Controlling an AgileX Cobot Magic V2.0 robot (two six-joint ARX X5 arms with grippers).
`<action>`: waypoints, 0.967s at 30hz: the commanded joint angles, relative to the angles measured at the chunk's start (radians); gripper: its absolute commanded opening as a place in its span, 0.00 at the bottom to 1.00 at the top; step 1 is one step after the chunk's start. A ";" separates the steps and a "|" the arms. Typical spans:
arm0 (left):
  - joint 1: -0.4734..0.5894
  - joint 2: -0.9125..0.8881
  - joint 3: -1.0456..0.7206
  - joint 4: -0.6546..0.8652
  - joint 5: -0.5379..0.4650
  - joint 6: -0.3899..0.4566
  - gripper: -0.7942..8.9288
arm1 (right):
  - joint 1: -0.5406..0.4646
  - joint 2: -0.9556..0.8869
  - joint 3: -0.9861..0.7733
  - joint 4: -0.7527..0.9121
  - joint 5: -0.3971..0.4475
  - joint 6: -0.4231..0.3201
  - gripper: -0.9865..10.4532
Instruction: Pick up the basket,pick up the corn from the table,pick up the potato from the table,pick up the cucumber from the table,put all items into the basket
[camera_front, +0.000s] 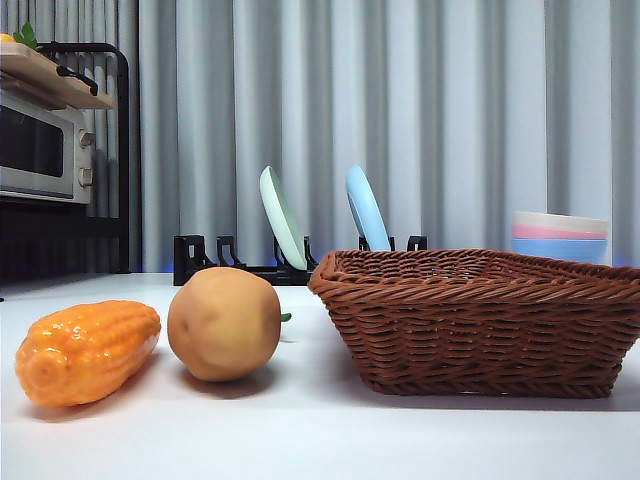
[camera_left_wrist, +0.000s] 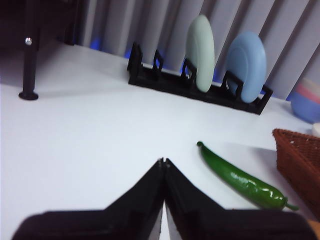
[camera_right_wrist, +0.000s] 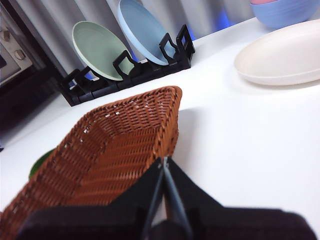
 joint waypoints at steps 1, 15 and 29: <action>0.003 -0.001 0.026 0.006 0.001 -0.005 0.08 | 0.001 0.013 0.045 0.011 0.004 0.028 0.08; 0.003 0.311 0.364 -0.096 0.005 0.025 0.08 | 0.000 0.476 0.391 -0.048 0.048 -0.008 0.08; 0.003 0.782 0.688 -0.307 0.197 0.143 0.08 | 0.000 0.919 0.765 -0.348 -0.025 -0.237 0.08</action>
